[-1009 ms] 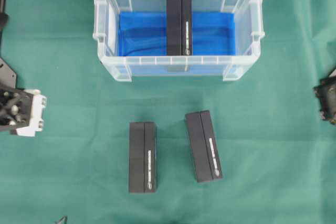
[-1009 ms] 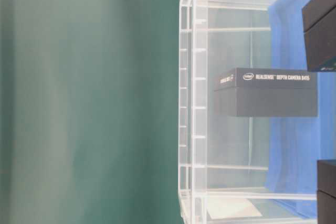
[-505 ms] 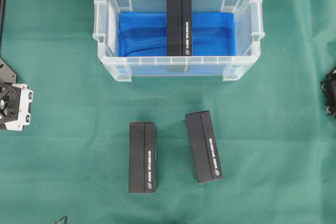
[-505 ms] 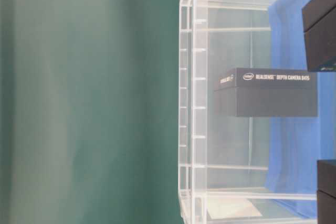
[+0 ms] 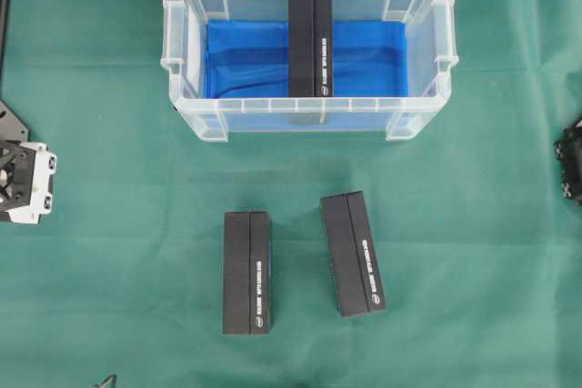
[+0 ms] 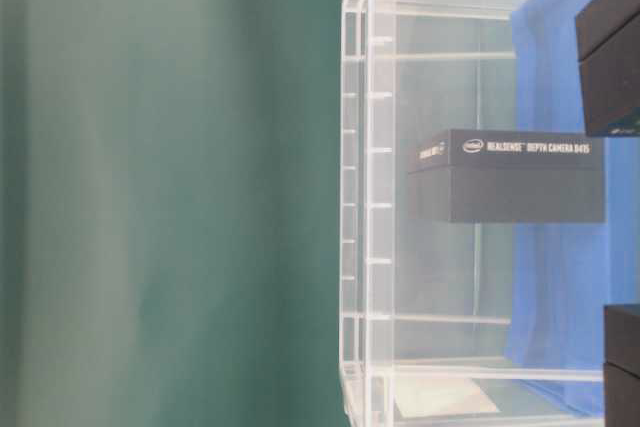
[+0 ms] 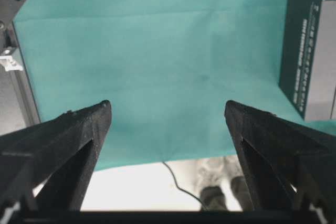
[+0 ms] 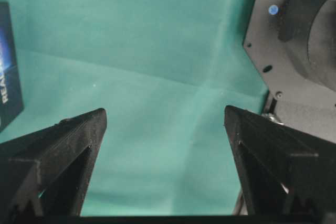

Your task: Take the box out of the case with both arms.

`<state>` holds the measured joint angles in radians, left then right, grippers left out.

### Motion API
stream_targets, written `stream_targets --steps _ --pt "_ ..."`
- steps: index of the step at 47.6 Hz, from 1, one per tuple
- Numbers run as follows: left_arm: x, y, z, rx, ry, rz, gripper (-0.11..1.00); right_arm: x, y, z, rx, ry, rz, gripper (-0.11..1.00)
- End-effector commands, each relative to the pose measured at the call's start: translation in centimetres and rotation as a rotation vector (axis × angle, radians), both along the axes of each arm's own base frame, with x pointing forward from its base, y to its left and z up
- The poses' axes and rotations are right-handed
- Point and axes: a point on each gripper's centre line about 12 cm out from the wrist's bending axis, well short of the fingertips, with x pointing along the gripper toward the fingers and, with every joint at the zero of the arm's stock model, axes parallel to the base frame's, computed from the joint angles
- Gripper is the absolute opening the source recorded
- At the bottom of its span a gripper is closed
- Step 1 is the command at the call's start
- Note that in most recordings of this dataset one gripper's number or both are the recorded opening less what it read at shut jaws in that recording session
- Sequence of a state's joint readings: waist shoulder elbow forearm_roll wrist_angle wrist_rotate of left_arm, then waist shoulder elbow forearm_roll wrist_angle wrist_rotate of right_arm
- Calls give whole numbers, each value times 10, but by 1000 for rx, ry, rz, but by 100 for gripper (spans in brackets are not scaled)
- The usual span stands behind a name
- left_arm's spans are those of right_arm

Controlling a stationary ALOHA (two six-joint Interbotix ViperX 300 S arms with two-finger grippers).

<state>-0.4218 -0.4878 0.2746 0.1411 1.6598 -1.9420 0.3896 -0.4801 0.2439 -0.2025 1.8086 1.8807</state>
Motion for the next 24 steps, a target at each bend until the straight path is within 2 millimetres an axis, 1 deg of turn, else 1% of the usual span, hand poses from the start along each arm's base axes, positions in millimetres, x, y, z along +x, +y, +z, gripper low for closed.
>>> stream_targets --steps 1,7,12,18,23,24 --pt "-2 1 5 -6 -17 -1 88 0 0 4 2 -18 0 89" --pt "-2 2 5 -5 -16 -1 88 0 0 4 4 -17 -2 89" --pt "-4 8 5 -1 -8 18 88 1 -4 4 -10 -20 -7 89" --pt "-6 20 5 7 0 38 88 2 -17 5 -39 -23 -27 89" --pt "-5 32 6 14 1 39 88 1 -32 5 -51 -19 -27 89" --pt "-5 37 6 18 2 38 88 0 -37 5 -53 -14 -24 89"
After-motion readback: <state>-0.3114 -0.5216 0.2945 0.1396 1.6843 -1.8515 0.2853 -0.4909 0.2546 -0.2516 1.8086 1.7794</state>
